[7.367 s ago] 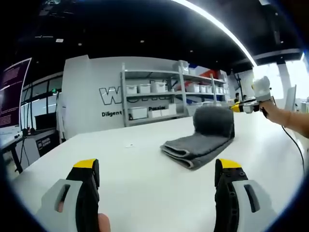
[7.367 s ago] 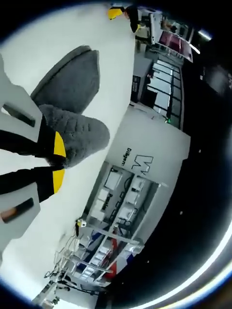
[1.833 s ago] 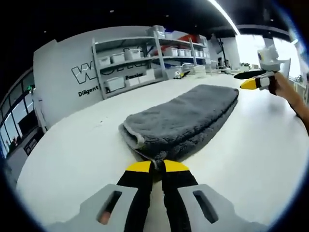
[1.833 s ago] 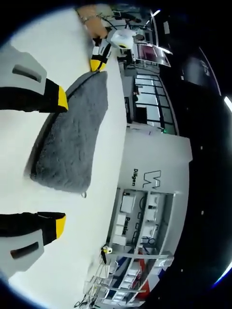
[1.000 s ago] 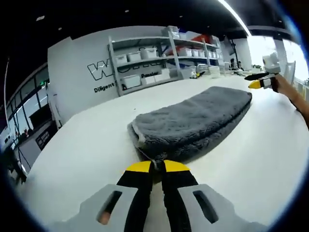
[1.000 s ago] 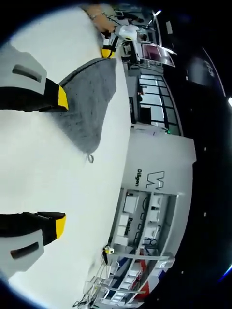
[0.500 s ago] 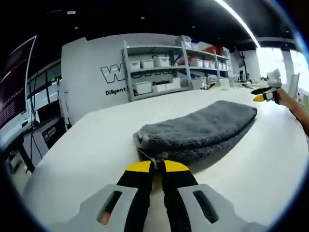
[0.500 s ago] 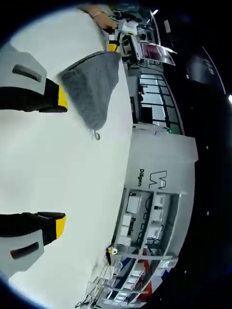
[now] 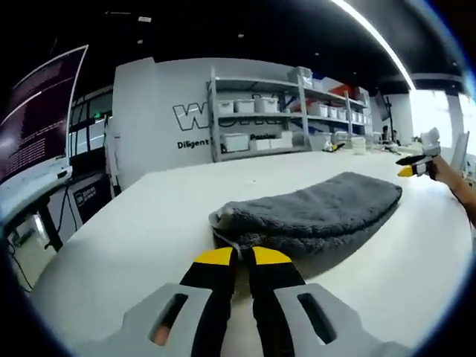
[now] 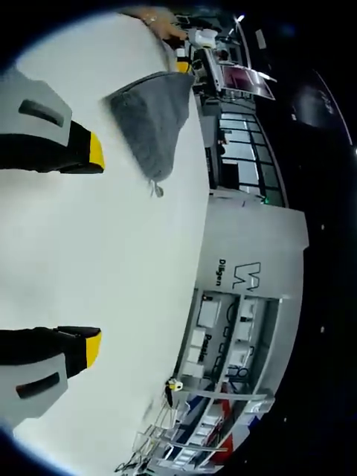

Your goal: Open the folded towel by lifting each exposed corner and separating the folded layers until the towel lies flat within the target outline without major curled edges

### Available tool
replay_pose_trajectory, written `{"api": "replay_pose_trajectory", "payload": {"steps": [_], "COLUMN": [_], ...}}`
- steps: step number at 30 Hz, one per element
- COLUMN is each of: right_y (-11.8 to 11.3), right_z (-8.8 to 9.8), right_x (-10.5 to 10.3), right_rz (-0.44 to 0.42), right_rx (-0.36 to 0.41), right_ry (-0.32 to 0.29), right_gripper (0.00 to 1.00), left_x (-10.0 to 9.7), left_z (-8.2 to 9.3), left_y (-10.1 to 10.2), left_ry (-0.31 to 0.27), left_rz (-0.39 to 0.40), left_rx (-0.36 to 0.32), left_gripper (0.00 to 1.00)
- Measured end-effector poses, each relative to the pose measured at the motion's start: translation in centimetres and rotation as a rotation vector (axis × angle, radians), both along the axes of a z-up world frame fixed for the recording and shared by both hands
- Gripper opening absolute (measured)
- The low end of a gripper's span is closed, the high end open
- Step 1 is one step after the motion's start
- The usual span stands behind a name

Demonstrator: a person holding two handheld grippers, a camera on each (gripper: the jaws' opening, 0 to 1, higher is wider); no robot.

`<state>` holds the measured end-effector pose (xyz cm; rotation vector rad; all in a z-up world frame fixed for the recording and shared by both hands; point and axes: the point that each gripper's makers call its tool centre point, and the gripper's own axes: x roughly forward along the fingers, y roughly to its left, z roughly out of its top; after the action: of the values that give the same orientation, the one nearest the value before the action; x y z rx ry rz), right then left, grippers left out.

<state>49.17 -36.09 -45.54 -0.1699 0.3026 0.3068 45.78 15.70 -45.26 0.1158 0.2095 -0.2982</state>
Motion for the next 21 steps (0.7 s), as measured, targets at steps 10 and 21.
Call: {"api": "replay_pose_trajectory", "payload": {"steps": [10, 21], "right_y": [-0.2, -0.2], "right_z": [-0.1, -0.3], "right_x": [0.1, 0.2], "right_rz": [-0.003, -0.001], "right_rx": [0.004, -0.004], "right_ry": [0.006, 0.015], "right_gripper": [0.85, 0.86], "left_x": [-0.5, -0.4], "left_z": [0.4, 2.3], "left_y": [-0.3, 0.0], "left_ry": [-0.017, -0.108], "left_rz": [-0.003, 0.025], "left_rx": [0.008, -0.089], "left_gripper": [0.15, 0.67]}}
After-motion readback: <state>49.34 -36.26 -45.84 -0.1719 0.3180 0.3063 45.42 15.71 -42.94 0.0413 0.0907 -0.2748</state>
